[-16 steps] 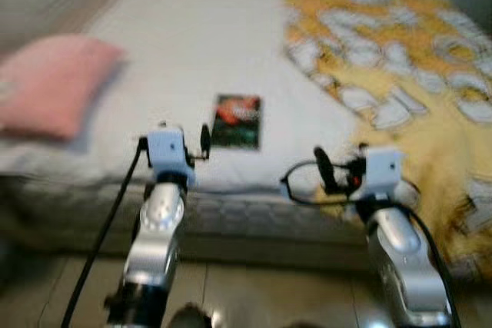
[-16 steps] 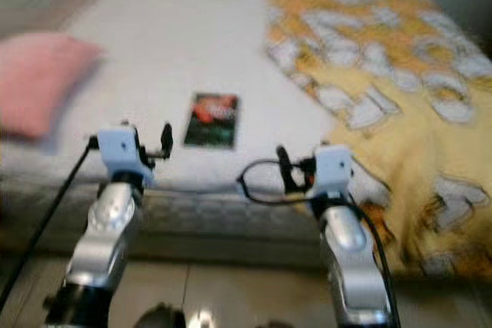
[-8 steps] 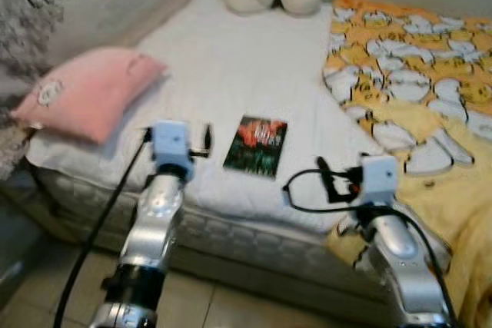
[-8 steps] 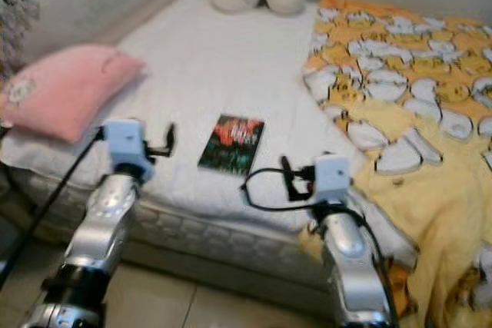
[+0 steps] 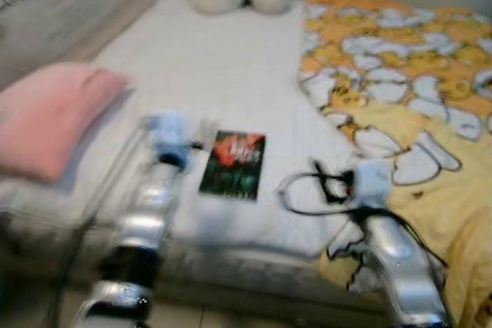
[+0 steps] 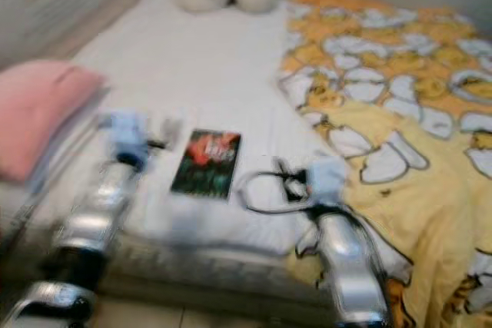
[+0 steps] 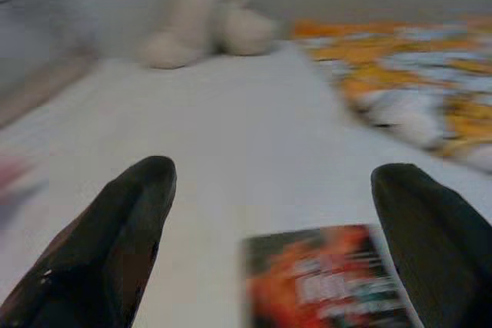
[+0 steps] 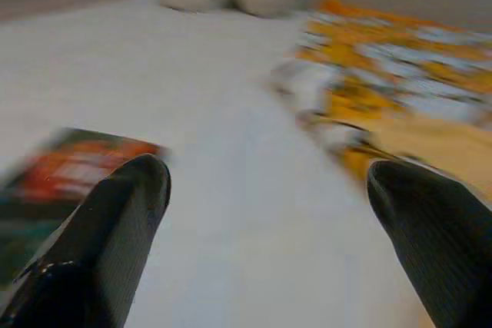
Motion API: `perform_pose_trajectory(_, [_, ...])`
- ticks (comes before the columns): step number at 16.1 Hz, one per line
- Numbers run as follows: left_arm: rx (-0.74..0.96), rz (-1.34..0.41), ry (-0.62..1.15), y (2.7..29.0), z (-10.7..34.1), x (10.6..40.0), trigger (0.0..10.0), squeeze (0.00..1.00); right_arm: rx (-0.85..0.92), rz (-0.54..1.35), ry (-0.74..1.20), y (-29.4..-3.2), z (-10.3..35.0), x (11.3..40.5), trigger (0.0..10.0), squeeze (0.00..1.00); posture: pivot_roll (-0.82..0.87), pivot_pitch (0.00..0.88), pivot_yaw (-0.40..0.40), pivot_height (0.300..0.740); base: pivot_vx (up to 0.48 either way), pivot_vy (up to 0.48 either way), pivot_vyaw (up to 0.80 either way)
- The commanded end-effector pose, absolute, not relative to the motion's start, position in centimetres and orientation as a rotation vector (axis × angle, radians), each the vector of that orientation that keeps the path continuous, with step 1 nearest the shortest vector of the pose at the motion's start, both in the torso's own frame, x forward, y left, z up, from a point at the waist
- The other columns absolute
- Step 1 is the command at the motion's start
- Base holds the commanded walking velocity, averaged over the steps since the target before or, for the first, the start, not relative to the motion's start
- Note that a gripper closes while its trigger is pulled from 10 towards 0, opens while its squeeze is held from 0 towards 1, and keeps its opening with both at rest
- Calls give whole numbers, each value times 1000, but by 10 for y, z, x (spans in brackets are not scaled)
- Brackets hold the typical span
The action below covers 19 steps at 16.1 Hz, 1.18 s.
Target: Clean up the room
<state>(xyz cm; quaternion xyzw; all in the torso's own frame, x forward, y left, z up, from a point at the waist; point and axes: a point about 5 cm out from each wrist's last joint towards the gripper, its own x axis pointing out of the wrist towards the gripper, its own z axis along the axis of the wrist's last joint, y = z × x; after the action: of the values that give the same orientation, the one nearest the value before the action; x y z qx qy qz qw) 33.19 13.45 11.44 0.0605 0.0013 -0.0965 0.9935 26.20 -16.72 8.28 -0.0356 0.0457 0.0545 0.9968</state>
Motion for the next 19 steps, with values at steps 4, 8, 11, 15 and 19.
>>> perform_pose_trajectory(4, [190, -165, 57, 145, 108, 339, 10000, 0, -73, 140, 52, -157, 87, 260, 10000, 0, -81, 0, 24, 740, 480, 0, -572])
perform_pose_trajectory(8, [191, -175, 112, 134, 104, 355, 10000, 0, -68, 147, 67, -156, 84, 254, 10000, 0, -100, 0, 22, 740, 0, 0, 0])
perform_pose_trajectory(11, [146, -162, 206, 139, 92, 359, 10000, 0, -70, 140, 77, -156, 83, 249, 10000, 0, -119, 24, 21, 740, 0, 0, 0])
perform_pose_trajectory(15, [93, -210, 285, 134, 81, 360, 10000, 0, -79, 144, 106, -158, 83, 229, 10000, 0, -151, 111, 2, 740, 0, 0, 0])
perform_pose_trajectory(19, [143, -87, 266, 143, 76, 360, 10000, 0, -132, 168, 158, -168, 91, 196, 10000, 0, -230, 269, -53, 740, 0, 0, 0])
